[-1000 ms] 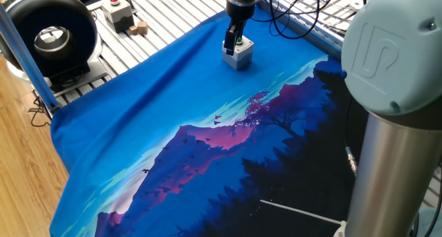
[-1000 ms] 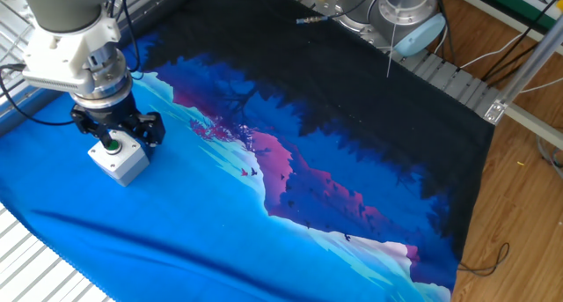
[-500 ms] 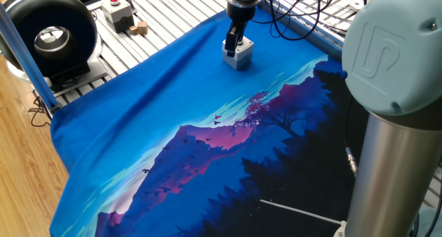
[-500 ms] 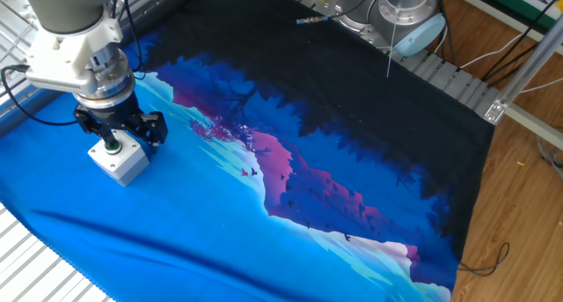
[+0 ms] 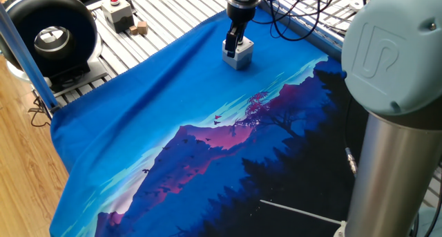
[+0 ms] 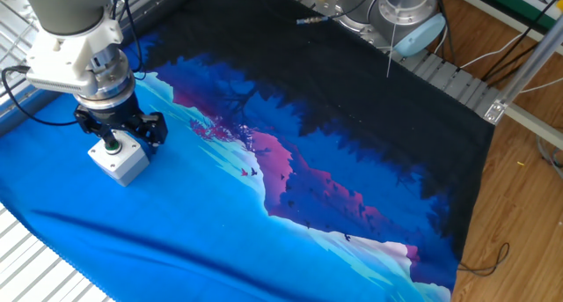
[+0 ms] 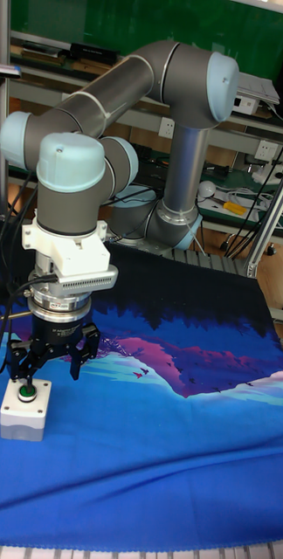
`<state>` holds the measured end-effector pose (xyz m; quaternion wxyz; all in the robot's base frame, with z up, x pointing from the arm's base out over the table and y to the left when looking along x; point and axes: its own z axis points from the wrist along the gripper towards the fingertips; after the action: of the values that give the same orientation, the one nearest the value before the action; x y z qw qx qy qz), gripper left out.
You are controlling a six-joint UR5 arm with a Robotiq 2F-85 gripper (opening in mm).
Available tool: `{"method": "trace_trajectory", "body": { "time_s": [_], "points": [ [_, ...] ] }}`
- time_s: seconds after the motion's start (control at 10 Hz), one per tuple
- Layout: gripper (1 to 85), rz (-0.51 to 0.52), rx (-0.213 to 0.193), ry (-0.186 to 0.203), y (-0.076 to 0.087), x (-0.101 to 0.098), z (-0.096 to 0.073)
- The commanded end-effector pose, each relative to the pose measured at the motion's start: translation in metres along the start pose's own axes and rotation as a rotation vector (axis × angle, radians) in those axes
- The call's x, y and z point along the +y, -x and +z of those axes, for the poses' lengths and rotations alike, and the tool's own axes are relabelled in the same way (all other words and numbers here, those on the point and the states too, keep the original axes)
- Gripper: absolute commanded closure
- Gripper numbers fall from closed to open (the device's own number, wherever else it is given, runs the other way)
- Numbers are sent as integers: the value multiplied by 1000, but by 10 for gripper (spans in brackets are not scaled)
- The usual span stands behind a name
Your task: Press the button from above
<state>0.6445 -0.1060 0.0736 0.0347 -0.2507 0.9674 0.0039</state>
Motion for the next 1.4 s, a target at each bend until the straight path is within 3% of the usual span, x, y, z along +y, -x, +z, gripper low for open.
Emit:
{"method": "trace_trajectory", "body": {
  "time_s": [0.0, 1.3],
  "points": [
    [130, 10, -6, 6, 6, 2, -3],
    [147, 4, 9, 10, 0, -1, 1]
  ]
}}
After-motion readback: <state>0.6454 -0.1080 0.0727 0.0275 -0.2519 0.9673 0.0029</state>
